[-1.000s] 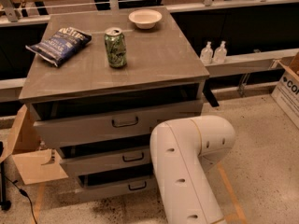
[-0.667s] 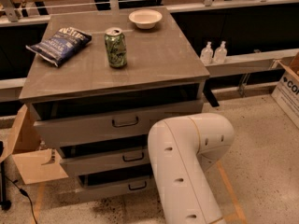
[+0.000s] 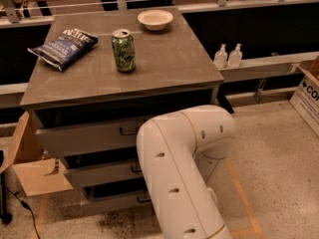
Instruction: Open bottom drawer
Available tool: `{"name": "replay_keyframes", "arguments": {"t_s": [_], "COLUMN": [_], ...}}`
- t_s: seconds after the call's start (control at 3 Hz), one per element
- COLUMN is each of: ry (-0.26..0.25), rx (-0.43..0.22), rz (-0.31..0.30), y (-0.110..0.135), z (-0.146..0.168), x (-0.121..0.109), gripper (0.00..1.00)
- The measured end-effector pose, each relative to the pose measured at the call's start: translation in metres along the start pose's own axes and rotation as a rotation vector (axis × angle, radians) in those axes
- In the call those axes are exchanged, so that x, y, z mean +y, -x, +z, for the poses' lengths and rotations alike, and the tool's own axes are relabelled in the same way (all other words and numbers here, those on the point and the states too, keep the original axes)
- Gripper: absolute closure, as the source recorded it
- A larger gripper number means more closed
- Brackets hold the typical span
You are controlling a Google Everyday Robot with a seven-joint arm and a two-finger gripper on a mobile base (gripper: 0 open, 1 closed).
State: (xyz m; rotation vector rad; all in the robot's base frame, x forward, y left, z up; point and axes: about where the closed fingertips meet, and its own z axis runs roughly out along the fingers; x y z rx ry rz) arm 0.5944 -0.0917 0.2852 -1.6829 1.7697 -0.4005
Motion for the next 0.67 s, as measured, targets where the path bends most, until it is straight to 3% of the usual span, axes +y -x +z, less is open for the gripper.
{"name": "replay_keyframes", "arguments": {"t_s": [0.33,0.67], "ry": [0.002,-0.047], "rx": [0.128,0.235], "rz": [-0.020,-0.039], "y": [-0.018,-0.022], "z": [-0.043,-0.082], "x": [-0.008,-0.026], "gripper": [1.00,1.00]}}
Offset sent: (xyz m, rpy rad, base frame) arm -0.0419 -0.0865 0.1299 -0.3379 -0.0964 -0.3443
